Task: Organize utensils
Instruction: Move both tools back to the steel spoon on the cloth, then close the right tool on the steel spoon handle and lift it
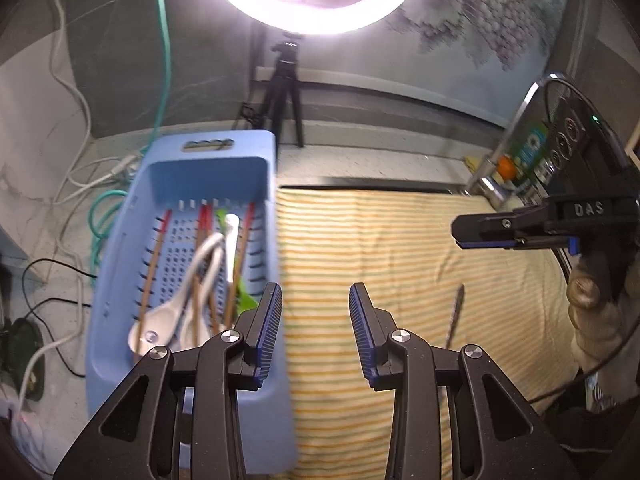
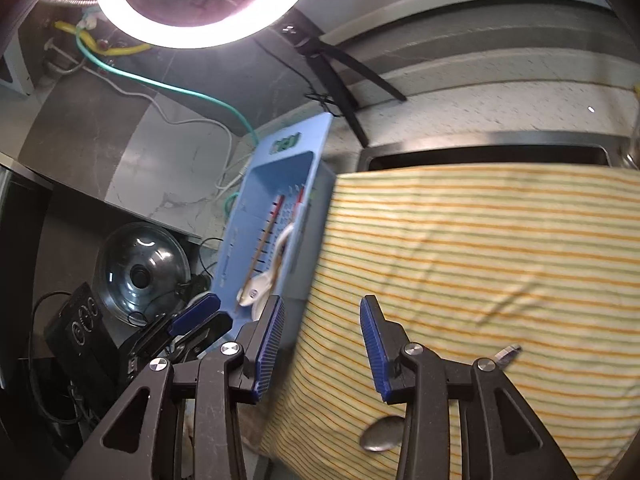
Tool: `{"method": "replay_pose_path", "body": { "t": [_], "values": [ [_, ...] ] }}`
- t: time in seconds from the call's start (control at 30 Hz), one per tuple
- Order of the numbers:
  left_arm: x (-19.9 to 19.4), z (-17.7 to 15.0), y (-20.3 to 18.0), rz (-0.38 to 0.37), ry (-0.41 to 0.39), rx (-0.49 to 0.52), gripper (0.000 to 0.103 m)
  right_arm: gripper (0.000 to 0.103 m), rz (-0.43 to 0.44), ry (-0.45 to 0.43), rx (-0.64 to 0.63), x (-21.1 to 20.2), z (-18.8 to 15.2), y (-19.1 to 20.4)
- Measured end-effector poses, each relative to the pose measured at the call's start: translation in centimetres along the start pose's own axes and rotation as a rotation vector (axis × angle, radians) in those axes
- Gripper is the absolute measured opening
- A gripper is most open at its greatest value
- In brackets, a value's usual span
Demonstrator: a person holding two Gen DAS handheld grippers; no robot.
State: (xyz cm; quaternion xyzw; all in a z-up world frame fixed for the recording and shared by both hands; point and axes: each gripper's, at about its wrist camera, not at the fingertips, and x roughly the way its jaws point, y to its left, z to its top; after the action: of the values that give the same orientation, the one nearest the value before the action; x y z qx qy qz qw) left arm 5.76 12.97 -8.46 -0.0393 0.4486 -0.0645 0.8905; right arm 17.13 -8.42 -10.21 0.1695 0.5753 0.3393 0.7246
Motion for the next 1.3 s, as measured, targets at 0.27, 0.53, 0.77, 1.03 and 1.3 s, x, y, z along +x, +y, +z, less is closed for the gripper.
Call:
{"method": "replay_pose_path", "body": {
  "t": [0.27, 0.53, 0.77, 1.03, 1.3],
  "values": [
    [1.8, -4.3, -5.8, -0.068, 0.1, 0.113, 0.042, 0.036, -0.009, 0.078, 0.077, -0.3, -3.4, -5.1],
    [3.4, -7.4, -9.8, -0.114, 0.17, 0.191, 0.045, 0.036, 0.001, 0.155, 0.142, 1.1, -6.6, -8.1],
    [4.9, -8.4, -10.3, -0.109, 0.202, 0.213, 0.047, 0.036, 0.019, 0.179, 0.189, 2.3, -7.7, -9.2],
    [6.1, -9.7, -10.8, -0.105, 0.224, 0.243, 0.046, 0.036, 0.031, 0.179, 0.23, 3.8, -7.8, -9.5],
    [5.9, -10.0, -12.0, -0.093, 0.178, 0.265, 0.03, 0.035, -0.023, 0.144, 0.228, 4.4, -7.8, -8.3]
  ]
}}
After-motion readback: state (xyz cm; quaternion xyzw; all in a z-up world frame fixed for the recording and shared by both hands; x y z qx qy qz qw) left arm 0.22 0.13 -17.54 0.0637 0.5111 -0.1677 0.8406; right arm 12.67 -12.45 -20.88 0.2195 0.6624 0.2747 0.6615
